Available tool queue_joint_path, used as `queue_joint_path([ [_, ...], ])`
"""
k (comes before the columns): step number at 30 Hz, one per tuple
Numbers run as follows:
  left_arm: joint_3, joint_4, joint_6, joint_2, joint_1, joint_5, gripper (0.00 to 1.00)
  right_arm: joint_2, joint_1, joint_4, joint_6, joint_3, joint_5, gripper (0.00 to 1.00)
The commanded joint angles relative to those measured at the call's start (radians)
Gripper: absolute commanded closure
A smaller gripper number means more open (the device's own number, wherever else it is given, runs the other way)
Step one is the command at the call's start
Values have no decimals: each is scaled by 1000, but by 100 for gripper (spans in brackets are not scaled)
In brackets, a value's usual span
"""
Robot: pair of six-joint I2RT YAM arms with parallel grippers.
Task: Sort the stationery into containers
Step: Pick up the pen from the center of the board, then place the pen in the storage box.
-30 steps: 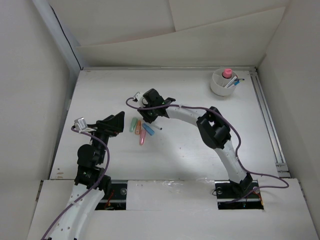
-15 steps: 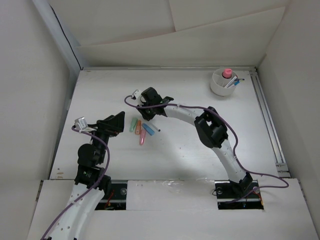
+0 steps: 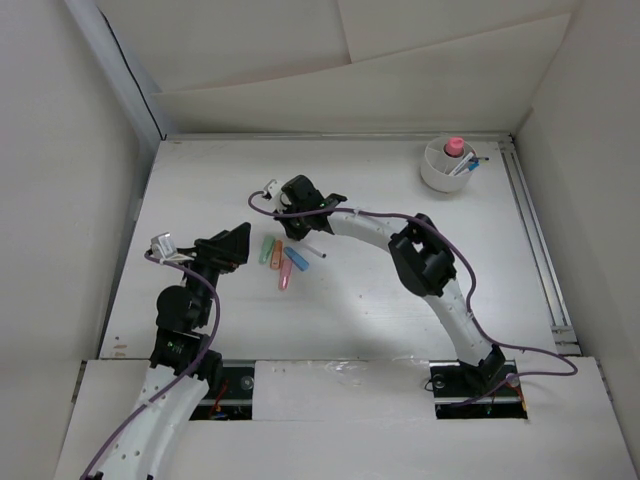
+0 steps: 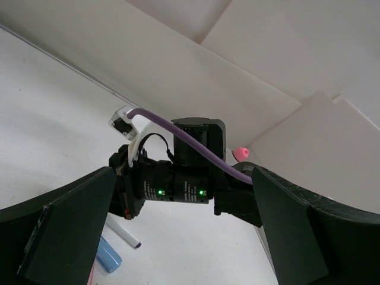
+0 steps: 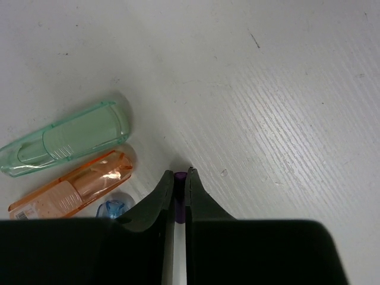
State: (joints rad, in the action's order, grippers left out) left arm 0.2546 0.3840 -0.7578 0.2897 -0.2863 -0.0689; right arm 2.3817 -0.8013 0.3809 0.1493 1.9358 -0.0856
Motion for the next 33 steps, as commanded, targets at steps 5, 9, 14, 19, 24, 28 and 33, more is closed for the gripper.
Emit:
queue_joint_path([
  [5,6,46,-3,5,-1,9,0,-81,25,9,-1,-34,27,100],
  [9,6,46,-3,5,-1,18,0,-134,65,-16,-1,-46,27,100],
  [14,6,46,-3,5,-1,18,0,-252,134,-85,-30,-130,-37,100],
  [19,-3,55,-3,14,-1,27,0,-389,233,-222,-79,-245,6,100],
  [24,-3,64,-3,32,-1,27,0,-556,330,-400,-143,-412,87,100],
  [28,-3,73,-3,32,-1,37,0,-728,408,-585,-172,-542,190,100],
  [33,-12,92,-12,52,-1,56,0,-843,499,-831,-172,-676,346,100],
])
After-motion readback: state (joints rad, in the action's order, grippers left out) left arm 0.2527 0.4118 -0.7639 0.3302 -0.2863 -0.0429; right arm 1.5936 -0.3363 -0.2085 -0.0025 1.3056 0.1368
